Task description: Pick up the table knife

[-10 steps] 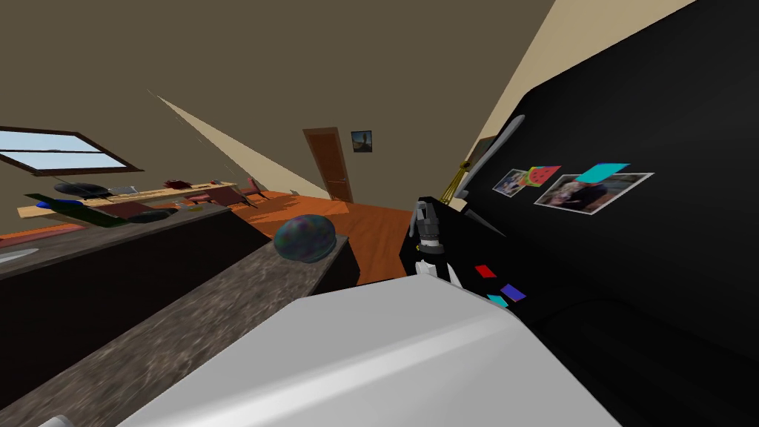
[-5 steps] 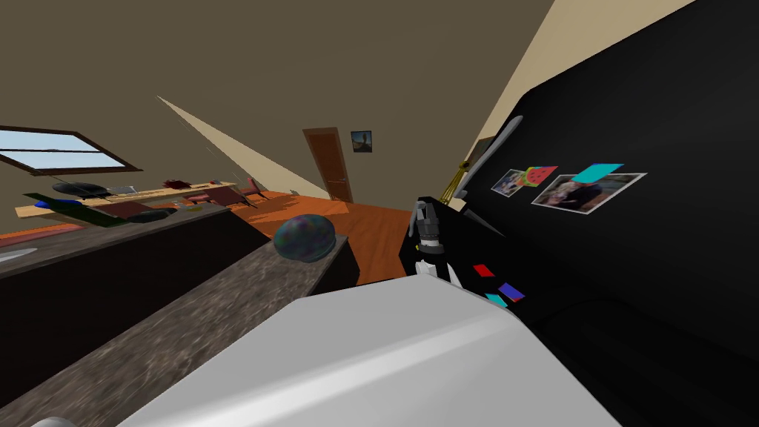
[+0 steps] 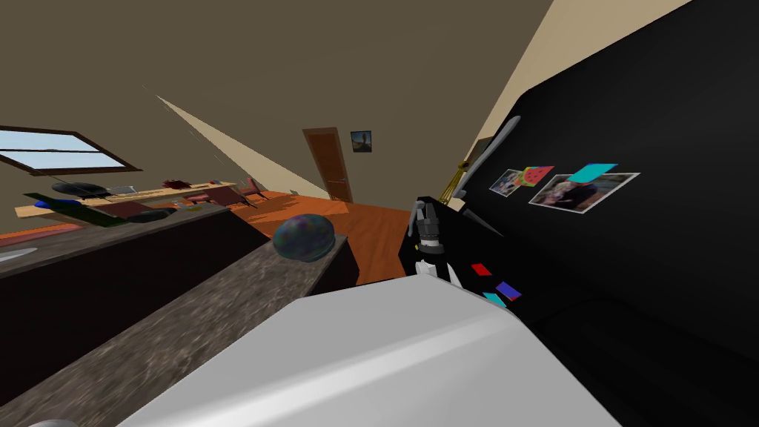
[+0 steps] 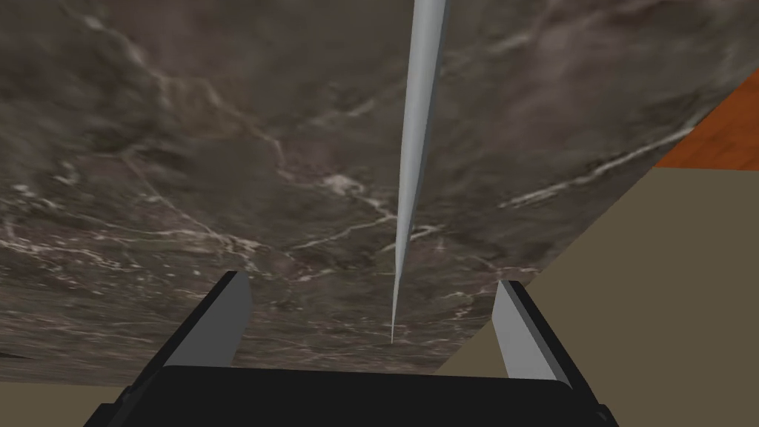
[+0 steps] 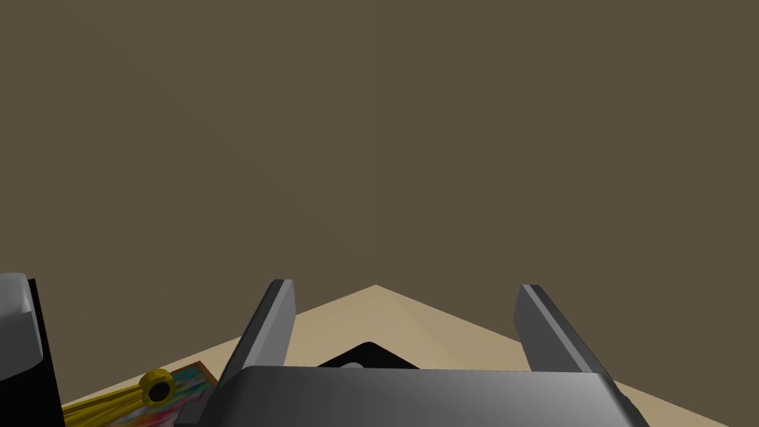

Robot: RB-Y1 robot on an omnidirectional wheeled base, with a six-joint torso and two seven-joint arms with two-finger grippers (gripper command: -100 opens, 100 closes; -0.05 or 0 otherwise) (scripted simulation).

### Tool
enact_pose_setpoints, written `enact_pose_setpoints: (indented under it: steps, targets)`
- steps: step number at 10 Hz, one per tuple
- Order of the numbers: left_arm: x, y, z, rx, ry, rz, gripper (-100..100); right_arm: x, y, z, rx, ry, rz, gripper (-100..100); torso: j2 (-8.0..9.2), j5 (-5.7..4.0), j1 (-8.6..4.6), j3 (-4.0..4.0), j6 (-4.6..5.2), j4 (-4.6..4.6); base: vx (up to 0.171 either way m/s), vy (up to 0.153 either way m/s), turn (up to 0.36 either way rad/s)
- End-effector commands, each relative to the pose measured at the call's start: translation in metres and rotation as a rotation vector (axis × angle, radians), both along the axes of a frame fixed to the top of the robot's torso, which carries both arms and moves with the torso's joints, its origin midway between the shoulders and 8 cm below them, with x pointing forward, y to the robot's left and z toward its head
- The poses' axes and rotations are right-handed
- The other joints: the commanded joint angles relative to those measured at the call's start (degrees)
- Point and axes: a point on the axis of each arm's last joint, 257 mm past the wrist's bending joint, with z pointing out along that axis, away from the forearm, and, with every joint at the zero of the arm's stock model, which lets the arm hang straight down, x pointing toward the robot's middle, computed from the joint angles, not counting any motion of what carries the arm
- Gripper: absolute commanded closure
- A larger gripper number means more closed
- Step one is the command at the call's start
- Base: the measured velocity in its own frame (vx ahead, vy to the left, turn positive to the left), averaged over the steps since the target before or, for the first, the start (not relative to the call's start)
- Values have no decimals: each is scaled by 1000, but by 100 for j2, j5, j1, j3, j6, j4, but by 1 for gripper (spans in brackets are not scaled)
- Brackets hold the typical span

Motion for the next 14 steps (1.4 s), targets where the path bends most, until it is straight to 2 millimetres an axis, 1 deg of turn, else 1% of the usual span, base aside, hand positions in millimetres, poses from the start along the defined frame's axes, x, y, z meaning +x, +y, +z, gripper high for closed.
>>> enact_pose_setpoints:
  steps: [1, 4, 5, 6, 10, 11, 12, 14]
  targets:
    - [-1, 1, -4, -8, 5, -4, -100, 0, 0, 0, 0, 0, 0, 0, 0, 0, 0, 0, 0, 0, -10, -15, -2]
    - [-2, -1, -12, -28, 8, -5, -100, 0, 0, 0, 0, 0, 0, 0, 0, 0, 0, 0, 0, 0, -7, -11, -1]
    - [-1, 0, -10, -22, 6, -2, -100, 0, 0, 0, 0, 0, 0, 0, -1, 0, 1, 0, 0, 0, 0, 0, 0]
    - [-2, 0, -11, -23, 7, -5, 100, 0, 0, 0, 0, 0, 0, 0, -1, 0, 2, 0, -1, 0, 0, 0, 0]
    - [-2, 1, -10, -17, 6, -3, 100, 0, 0, 0, 0, 0, 0, 0, -5, 13, 21, -4, 3, -4, 0, 0, 0]
    - [-2, 1, -10, -18, 6, -3, 0, 0, 0, 0, 0, 0, 0, 0, -5, 12, 21, -4, 2, -4, 0, 0, 0]
    - [-1, 1, -5, -8, 0, 1, 100, 0, 0, 0, 0, 0, 0, 0, -5, 12, 21, -4, 2, -4, 8, 13, 0]
    - [0, 1, -1, -2, 1, -3, 100, 0, 0, 0, 0, 0, 0, 0, -9, 11, 25, -6, 2, -4, 10, 15, -1]
